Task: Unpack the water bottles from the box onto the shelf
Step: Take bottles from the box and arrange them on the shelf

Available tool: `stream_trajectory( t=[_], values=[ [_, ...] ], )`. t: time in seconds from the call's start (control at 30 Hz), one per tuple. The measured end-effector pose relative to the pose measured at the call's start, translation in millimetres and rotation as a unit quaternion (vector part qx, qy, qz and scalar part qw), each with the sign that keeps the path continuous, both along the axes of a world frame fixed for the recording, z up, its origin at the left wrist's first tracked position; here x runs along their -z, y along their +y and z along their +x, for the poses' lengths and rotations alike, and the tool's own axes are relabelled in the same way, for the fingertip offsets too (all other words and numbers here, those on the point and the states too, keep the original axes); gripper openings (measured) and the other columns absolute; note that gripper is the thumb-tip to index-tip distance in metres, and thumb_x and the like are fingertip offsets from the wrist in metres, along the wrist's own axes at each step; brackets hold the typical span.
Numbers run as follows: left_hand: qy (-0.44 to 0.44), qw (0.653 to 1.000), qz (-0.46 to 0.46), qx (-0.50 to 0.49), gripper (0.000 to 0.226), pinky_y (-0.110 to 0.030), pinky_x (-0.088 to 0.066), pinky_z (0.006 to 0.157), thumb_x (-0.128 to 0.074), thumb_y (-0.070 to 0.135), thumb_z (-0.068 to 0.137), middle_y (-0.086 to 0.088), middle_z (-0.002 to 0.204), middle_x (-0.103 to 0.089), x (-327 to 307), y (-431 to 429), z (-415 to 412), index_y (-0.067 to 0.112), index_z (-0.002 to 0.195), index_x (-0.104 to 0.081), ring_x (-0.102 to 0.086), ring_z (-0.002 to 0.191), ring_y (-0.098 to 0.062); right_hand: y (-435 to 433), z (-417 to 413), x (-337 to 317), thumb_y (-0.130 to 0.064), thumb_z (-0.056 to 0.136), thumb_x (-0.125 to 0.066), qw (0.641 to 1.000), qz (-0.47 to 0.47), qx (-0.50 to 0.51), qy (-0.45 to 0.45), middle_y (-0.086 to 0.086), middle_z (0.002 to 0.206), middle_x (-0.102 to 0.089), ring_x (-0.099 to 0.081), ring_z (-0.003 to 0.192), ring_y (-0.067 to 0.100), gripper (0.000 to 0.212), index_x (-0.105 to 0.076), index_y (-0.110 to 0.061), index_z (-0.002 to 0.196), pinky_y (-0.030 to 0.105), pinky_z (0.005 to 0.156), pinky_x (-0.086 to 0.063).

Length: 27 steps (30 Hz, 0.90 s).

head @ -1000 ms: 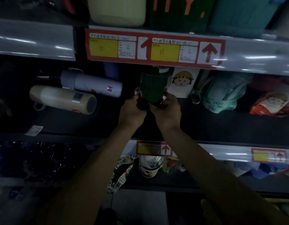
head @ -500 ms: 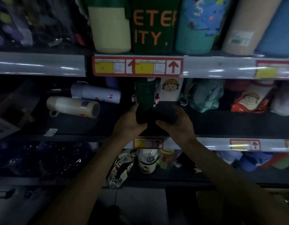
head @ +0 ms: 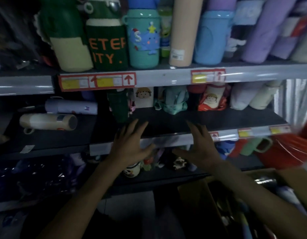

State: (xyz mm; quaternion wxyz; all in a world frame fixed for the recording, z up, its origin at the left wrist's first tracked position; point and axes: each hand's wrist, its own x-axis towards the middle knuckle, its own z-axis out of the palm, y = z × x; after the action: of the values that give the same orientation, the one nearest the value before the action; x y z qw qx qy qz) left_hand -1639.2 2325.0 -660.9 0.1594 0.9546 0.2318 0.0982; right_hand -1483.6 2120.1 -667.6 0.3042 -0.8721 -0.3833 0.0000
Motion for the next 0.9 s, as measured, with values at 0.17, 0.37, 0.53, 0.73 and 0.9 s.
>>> stream_trajectory(
  t=[0.17, 0.37, 0.53, 0.73, 0.9],
  values=[
    [0.018, 0.996, 0.026, 0.089, 0.090, -0.049, -0.032, 0.117, -0.036, 0.077, 0.081, 0.004, 0.168, -0.015, 13, -61, 25, 0.037, 0.160, -0.023, -0.022, 0.151, -0.026, -92, 12, 7, -0.098, 0.054, -0.047, 0.996, -0.086, 0.035, -0.006, 0.012, 0.158, -0.036, -0.028, 0.148, 0.036, 0.130, -0.032, -0.021, 0.157, 0.055, 0.115, -0.034],
    [0.011, 0.971, 0.105, 0.214, 0.083, -0.051, -0.044, 0.108, -0.043, 0.070, 0.083, -0.002, 0.157, -0.041, 39, -144, 59, 0.027, 0.154, -0.037, -0.046, 0.140, -0.029, -196, 30, 23, -0.085, 0.055, -0.056, 0.987, -0.151, 0.058, -0.012, 0.008, 0.147, -0.043, -0.040, 0.139, 0.035, 0.121, -0.032, -0.024, 0.156, 0.049, 0.112, -0.038],
    [0.108, 0.949, 0.079, 0.285, 0.083, -0.046, -0.029, 0.118, -0.043, 0.071, 0.090, 0.006, 0.165, -0.021, 73, -207, 89, 0.038, 0.160, -0.013, -0.026, 0.151, -0.023, -268, 45, 50, -0.085, 0.063, -0.051, 0.972, -0.229, 0.042, 0.032, 0.013, 0.147, -0.045, -0.041, 0.138, 0.035, 0.116, -0.033, -0.018, 0.155, 0.049, 0.112, -0.039],
    [0.204, 0.918, 0.039, 0.337, 0.081, -0.045, -0.030, 0.117, -0.049, 0.064, 0.092, 0.007, 0.163, -0.022, 129, -270, 115, 0.036, 0.160, -0.016, -0.026, 0.150, -0.024, -328, 52, 101, -0.075, 0.064, -0.007, 0.914, -0.397, 0.054, 0.064, 0.016, 0.147, -0.046, -0.044, 0.136, 0.036, 0.104, -0.036, -0.026, 0.150, 0.049, 0.109, -0.040],
    [0.284, 0.902, -0.005, 0.324, 0.080, -0.044, -0.035, 0.113, -0.055, 0.056, 0.094, 0.001, 0.163, -0.025, 168, -312, 141, 0.031, 0.160, -0.018, -0.035, 0.144, -0.027, -366, 33, 147, -0.060, 0.092, -0.053, 0.865, -0.482, 0.032, 0.131, 0.018, 0.157, -0.031, -0.037, 0.140, 0.037, 0.073, -0.030, -0.029, 0.155, 0.045, 0.113, -0.037]
  ],
)
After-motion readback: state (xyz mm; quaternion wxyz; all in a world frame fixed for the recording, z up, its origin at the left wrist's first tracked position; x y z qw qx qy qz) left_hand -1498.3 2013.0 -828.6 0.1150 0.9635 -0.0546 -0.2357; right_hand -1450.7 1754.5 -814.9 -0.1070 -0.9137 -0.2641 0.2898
